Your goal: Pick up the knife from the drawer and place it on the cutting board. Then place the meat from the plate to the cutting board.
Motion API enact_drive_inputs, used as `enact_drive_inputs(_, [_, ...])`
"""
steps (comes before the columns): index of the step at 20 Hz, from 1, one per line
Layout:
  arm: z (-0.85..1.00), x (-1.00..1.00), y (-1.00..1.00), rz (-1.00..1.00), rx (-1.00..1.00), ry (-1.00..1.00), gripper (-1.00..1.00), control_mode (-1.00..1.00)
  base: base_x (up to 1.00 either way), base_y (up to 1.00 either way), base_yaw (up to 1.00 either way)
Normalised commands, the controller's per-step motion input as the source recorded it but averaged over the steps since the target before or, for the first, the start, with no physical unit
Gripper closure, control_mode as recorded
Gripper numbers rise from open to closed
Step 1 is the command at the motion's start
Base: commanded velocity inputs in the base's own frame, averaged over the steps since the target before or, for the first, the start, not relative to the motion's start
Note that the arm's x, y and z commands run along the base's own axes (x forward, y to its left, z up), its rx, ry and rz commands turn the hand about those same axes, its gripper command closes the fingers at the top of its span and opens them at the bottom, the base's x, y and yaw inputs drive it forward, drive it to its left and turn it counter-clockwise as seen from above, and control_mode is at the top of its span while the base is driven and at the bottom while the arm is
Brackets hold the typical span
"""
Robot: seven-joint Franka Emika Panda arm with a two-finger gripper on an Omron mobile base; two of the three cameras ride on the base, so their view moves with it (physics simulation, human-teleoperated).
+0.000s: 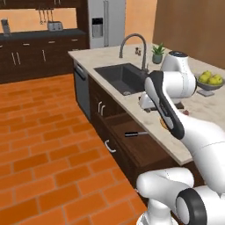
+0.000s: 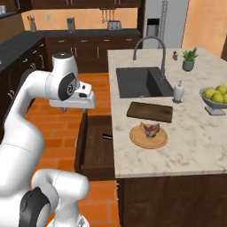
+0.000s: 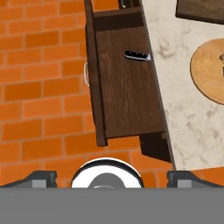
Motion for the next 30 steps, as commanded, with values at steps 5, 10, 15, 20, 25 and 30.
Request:
enact_drive_inputs(5, [0.0,0.0,0.0,0.0,0.0,0.0,-1.0,1.0,-0.04,-0.31,0.29])
enact_drive_inputs(10, [0.0,0.0,0.0,0.0,0.0,0.0,-1.0,-1.0,0.0,0.0,0.0])
enact_drive_inputs(15, [-0.28,0.1,0.21,-0.01,0.0,0.0,-1.0,-1.0,0.0,0.0,0.0])
enact_drive_inputs(20, [-1.0,0.3,0.38,0.0,-0.01,0.08,-1.0,-1.0,0.0,0.0,0.0])
enact_drive_inputs(25, [-1.0,0.31,0.01,0.0,-0.05,0.07,-1.0,-1.0,0.0,0.0,0.0])
enact_drive_inputs(30, [-1.0,0.5,0.08,0.0,-0.07,0.0,-1.0,-1.0,0.0,0.0,0.0])
